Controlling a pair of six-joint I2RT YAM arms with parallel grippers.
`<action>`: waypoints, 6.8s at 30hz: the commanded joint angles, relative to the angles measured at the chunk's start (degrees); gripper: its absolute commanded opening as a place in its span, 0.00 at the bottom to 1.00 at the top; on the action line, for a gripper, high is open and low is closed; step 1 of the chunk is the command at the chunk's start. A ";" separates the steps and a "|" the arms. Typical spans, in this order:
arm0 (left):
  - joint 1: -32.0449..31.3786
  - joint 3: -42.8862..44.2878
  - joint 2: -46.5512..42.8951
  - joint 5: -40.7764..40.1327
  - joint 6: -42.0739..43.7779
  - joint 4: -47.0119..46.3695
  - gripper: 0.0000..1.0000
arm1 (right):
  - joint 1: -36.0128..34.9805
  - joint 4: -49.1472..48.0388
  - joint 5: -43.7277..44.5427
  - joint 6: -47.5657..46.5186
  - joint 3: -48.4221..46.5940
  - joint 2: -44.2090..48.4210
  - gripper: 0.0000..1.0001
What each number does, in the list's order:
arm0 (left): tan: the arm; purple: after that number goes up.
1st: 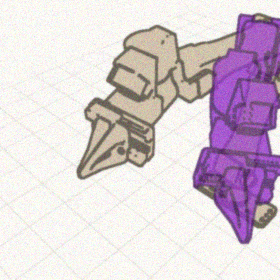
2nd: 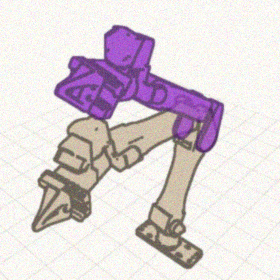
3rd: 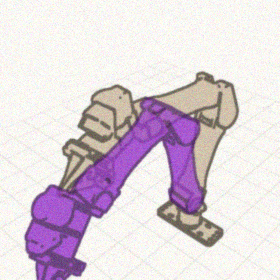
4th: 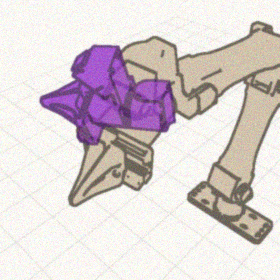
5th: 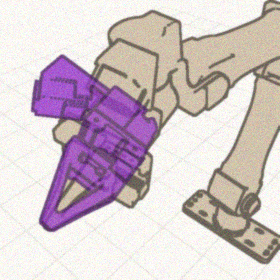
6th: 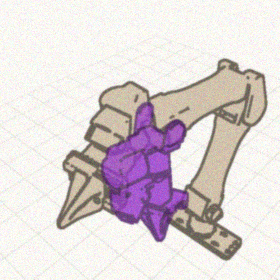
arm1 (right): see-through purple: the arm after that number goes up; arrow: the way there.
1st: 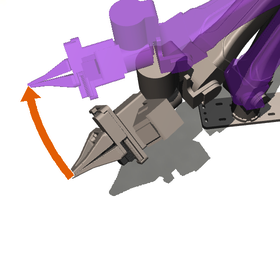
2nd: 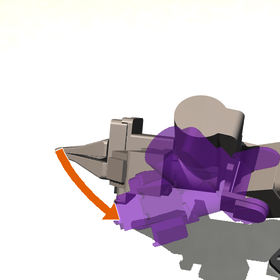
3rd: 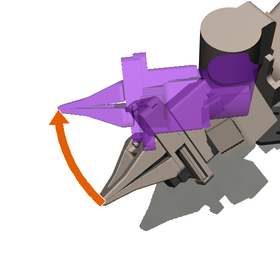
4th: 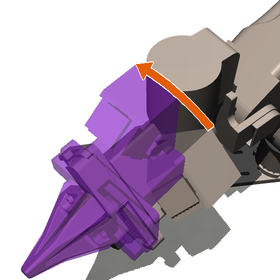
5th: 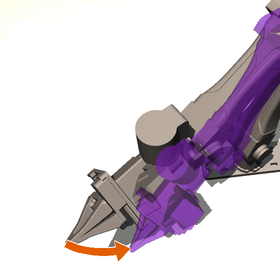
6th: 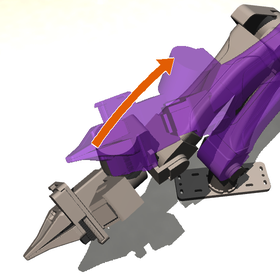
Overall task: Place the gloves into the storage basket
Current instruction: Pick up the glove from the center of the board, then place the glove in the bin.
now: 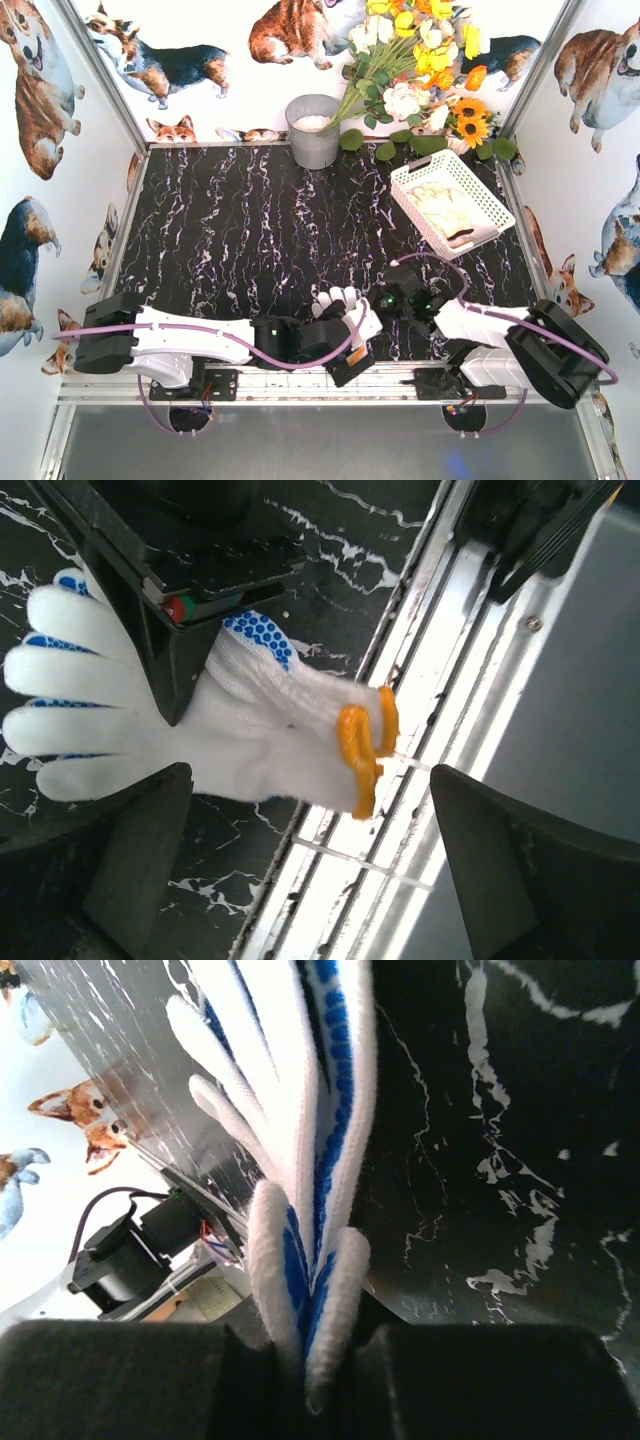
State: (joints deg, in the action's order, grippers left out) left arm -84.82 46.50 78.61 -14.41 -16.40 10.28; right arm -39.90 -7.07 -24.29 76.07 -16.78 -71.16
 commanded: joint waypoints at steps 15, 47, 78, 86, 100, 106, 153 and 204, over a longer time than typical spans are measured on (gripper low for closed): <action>32.62 4.27 -16.35 6.40 1.66 13.81 1.00 | 11.37 27.11 9.64 -37.85 -17.83 4.22 0.00; 61.22 1.69 -29.07 -4.80 7.09 17.07 1.00 | 25.07 51.13 18.56 -79.72 -55.63 -17.17 0.00; 61.87 1.88 -25.02 -8.00 7.35 17.93 1.00 | 42.00 44.77 5.14 -85.79 -63.18 -21.85 0.00; 61.90 1.75 -24.33 -8.00 7.53 17.93 1.00 | 43.86 43.24 2.19 -87.20 -65.09 -25.40 0.00; 61.93 1.86 -23.02 -7.49 7.61 17.97 1.00 | 47.38 44.00 -14.26 -84.12 -69.33 -29.95 0.00; 61.96 1.76 -23.37 -6.88 7.61 17.78 1.00 | 47.35 43.81 -20.59 -82.73 -67.61 -27.54 0.00; 62.12 1.75 -22.58 -7.34 7.61 17.88 1.00 | 48.52 50.62 -18.63 -89.74 -74.23 -35.94 0.00; 62.17 0.36 -26.31 -8.26 9.35 15.95 1.00 | 53.35 48.46 -17.82 -98.16 -82.10 -48.75 0.00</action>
State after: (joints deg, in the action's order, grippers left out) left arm -23.38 47.24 52.45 -22.55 -7.64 27.62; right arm 13.19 44.36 -42.15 -19.62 -95.48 -118.96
